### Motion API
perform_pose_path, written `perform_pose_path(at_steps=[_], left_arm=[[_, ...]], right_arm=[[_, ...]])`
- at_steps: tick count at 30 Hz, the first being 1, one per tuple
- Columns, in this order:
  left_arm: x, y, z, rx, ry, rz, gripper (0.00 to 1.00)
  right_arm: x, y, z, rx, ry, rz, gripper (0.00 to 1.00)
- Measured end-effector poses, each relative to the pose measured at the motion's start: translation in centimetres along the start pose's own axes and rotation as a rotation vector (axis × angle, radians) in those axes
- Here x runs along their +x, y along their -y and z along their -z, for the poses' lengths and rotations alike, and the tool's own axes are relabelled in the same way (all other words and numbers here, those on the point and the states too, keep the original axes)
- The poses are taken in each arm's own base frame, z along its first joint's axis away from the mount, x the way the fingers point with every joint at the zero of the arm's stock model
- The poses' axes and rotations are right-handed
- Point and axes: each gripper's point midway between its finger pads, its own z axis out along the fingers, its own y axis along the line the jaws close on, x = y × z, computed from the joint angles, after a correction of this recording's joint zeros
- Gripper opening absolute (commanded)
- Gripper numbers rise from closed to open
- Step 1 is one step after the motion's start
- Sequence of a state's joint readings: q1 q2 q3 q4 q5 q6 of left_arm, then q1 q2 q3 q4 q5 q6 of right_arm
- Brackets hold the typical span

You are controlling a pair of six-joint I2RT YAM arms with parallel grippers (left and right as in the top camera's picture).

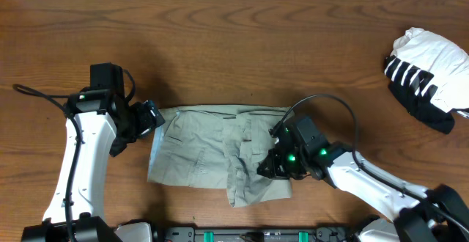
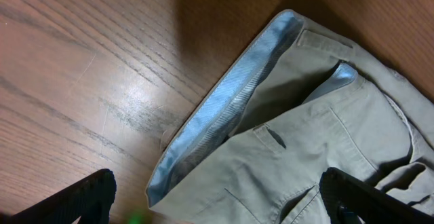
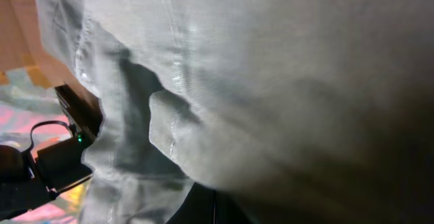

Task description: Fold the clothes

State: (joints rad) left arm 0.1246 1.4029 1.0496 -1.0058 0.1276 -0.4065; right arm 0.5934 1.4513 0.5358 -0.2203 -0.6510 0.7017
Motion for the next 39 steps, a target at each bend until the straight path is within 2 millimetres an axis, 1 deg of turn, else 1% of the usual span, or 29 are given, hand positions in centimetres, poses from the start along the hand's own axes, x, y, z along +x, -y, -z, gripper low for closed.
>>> perform_pose_path(at_steps=[3,7,11,16,19,24,26,28,30,31,36,39], left_arm=[[0.0,0.0,0.0,0.0,0.0,0.0,0.98],[0.0,0.0,0.0,0.0,0.0,0.0,0.98],[0.0,0.0,0.0,0.0,0.0,0.0,0.98],[0.0,0.0,0.0,0.0,0.0,0.0,0.98],[0.0,0.0,0.0,0.0,0.0,0.0,0.98],[-0.2,0.1,0.0,0.003,0.008,-0.001,0.98],[-0.2,0.1,0.0,0.004,0.009,-0.001,0.98],[-0.2,0.1,0.0,0.005,0.009,0.0,0.98],[-0.2,0.1,0.0,0.005,0.01,-0.001,0.98],[-0.2,0.1,0.0,0.005,0.01,0.0,0.98],[-0.2,0.1,0.0,0.005,0.009,-0.001,0.98],[-0.2,0.1,0.0,0.005,0.01,0.0,0.98]], right_arm=[[-0.2,0.3,-0.9,-0.019,-0.001,-0.02,0.02],[-1.5,0.7,-1.8,-0.049,0.014,-0.039,0.02],[-3.3,2.0,-2.2,-0.079,0.04,-0.087,0.01],[-5.0,2.5,-2.0,-0.185,0.037,-0.111,0.01],[-7.2,3.2,-1.1,-0.236,0.066,-0.111,0.01],[-12.3,4.7,1.1,-0.239,0.172,-0.112,0.01],[-14.2,4.9,2.0,-0.228,0.205,-0.105,0.01],[-16.2,4.5,3.1,-0.217,0.225,-0.091,0.01],[-17.2,3.8,3.9,-0.206,0.217,-0.078,0.01],[-18.0,3.1,4.5,-0.201,0.215,-0.059,0.01],[-19.4,0.6,6.5,-0.212,0.193,-0.011,0.01],[-19.3,-1.4,7.6,-0.273,0.186,0.037,0.01]])
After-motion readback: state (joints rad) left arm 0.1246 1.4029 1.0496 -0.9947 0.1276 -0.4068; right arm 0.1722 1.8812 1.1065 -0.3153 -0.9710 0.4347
